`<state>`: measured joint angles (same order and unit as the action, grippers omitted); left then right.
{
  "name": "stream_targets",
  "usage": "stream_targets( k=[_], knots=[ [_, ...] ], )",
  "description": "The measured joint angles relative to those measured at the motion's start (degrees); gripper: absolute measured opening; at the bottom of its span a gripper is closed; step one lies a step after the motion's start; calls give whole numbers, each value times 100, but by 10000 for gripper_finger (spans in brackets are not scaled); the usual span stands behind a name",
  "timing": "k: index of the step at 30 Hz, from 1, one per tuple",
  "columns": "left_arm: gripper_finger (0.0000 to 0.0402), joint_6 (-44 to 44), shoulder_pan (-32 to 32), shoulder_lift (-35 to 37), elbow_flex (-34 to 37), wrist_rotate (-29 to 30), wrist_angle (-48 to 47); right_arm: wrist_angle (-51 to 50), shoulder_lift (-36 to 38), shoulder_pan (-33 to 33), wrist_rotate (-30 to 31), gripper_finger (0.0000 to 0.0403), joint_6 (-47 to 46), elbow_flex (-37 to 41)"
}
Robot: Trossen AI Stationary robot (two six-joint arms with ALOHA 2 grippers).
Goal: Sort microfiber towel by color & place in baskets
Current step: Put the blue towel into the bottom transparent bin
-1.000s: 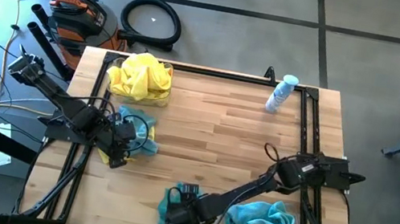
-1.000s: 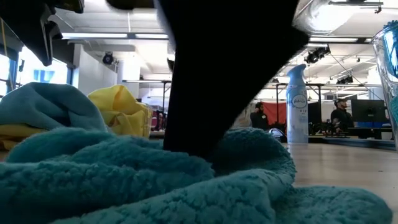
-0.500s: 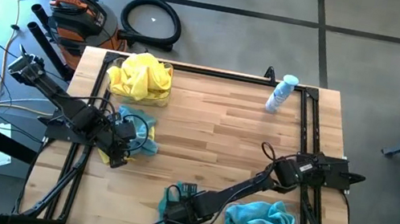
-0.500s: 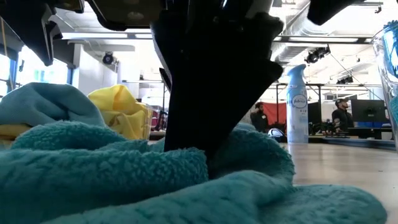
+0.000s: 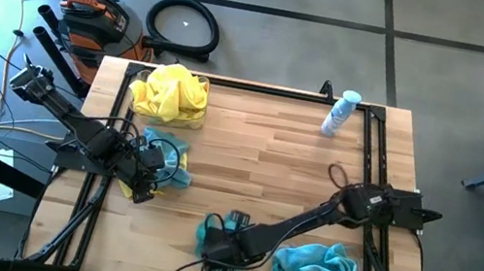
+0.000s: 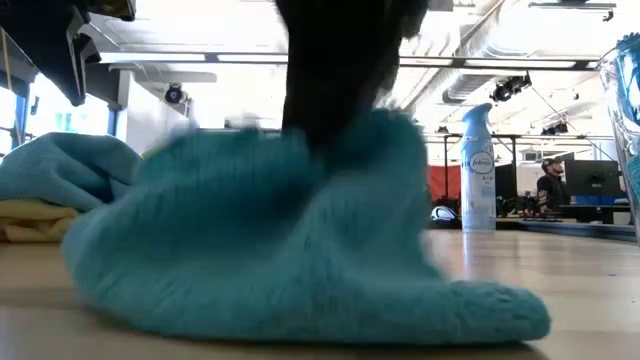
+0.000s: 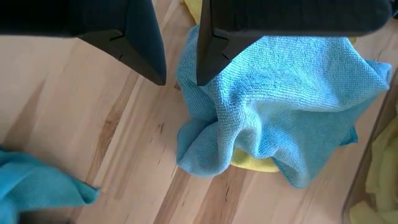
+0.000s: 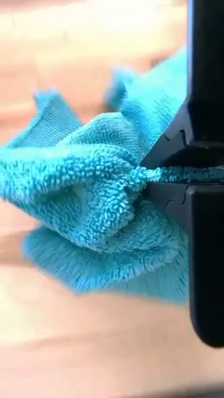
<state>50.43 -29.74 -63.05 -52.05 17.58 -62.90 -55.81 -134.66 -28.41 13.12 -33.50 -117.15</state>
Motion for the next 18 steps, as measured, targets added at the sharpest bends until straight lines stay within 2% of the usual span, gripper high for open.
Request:
stream_targets(
  k=[9, 18],
  knots=[
    [79, 8, 2, 0, 0, 83, 2, -1244, 1035, -201, 974, 4, -893, -12],
    [79, 33, 2, 0, 0, 87, 13, -3077, 2107, -1166, 1863, 2, -2459, -10]
  ],
)
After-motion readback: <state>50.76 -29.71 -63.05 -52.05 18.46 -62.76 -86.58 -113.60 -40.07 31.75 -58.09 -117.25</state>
